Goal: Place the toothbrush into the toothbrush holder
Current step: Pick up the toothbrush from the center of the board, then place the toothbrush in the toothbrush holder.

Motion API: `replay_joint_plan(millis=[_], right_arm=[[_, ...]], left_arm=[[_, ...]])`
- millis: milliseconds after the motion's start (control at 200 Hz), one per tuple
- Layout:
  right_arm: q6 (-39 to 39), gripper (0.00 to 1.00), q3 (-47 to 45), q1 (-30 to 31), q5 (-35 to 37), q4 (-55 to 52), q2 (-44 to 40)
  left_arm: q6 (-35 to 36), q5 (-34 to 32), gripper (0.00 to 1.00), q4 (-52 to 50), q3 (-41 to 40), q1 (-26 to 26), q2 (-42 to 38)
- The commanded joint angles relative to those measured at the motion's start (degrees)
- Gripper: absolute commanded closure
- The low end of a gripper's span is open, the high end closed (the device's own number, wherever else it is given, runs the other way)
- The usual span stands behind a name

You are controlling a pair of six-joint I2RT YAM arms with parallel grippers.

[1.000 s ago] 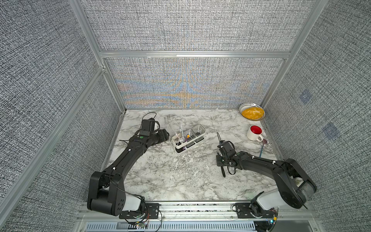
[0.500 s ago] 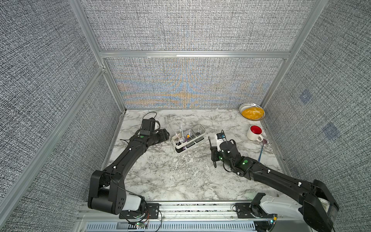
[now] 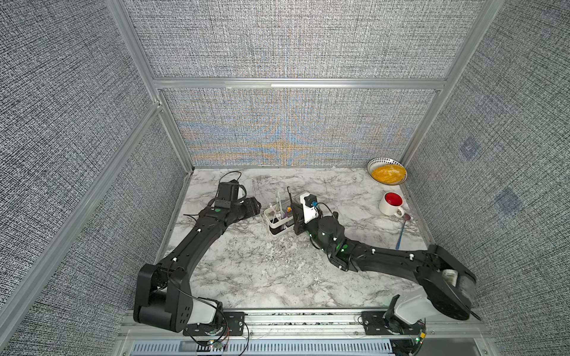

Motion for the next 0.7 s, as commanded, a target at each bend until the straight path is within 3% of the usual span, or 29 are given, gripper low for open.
replay_joint_plan(millis=[0,255,696], right_arm=[[-4.99,0.99,-0.14,0.73,1.35,23.09,4.99],[-7.82,0.99,4.02,0.81,3.11,41.12,16.78],[-9.58,0.99,9.76,-0.27,4.10,45.03,26.76]], left_arm=[[0.32,-0.73,0.30,-0.34,-0.26,0.14,-0.27],[0.85,-1.08,0.30,-0.25,-0.28,0.11,0.10],[1.47,-1.74,0.30,-0.25,-0.01,0.10,1.04]])
